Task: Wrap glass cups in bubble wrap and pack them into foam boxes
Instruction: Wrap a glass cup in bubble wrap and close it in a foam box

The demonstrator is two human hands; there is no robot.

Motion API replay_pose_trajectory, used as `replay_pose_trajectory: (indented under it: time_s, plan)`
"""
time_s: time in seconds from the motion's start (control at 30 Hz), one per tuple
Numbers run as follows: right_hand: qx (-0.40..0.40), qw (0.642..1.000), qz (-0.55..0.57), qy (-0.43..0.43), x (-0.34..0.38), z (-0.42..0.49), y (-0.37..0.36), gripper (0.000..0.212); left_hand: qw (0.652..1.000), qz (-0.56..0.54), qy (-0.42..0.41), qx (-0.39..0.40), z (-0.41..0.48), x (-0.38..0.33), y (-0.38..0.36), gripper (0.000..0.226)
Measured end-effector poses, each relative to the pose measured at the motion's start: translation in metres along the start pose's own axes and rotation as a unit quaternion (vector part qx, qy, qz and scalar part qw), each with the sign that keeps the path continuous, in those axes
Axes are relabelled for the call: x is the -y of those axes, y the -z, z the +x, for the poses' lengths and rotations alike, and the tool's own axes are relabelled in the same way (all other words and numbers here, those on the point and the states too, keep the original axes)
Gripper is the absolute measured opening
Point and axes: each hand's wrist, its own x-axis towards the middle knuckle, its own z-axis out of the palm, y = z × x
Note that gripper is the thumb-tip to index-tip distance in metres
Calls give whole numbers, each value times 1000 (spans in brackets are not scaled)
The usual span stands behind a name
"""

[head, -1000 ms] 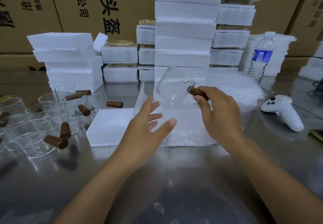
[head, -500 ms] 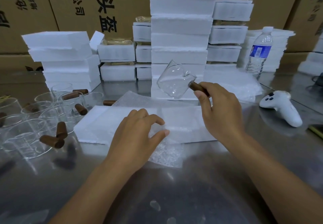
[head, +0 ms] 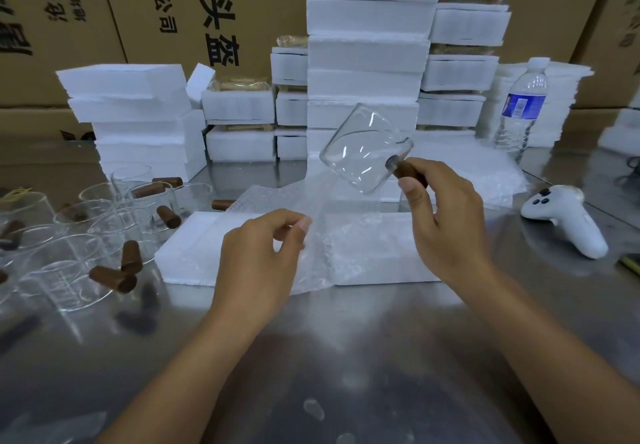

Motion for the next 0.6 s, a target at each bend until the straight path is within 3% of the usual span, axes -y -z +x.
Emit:
replay_pose_trajectory:
  time_s: [0.27,0.4,0.6]
  plan:
    - [33,995,-90,-16,2,0,3,27,990,-104,65,-76,6,-3,5,17]
    - [71,983,-168,-15,3,1,6,24,986,-128,38,-101,5,-8,8,17]
    - [107,977,-181,41,13,-1,5,16,984,-120,-12,-132,2,-15,9,17]
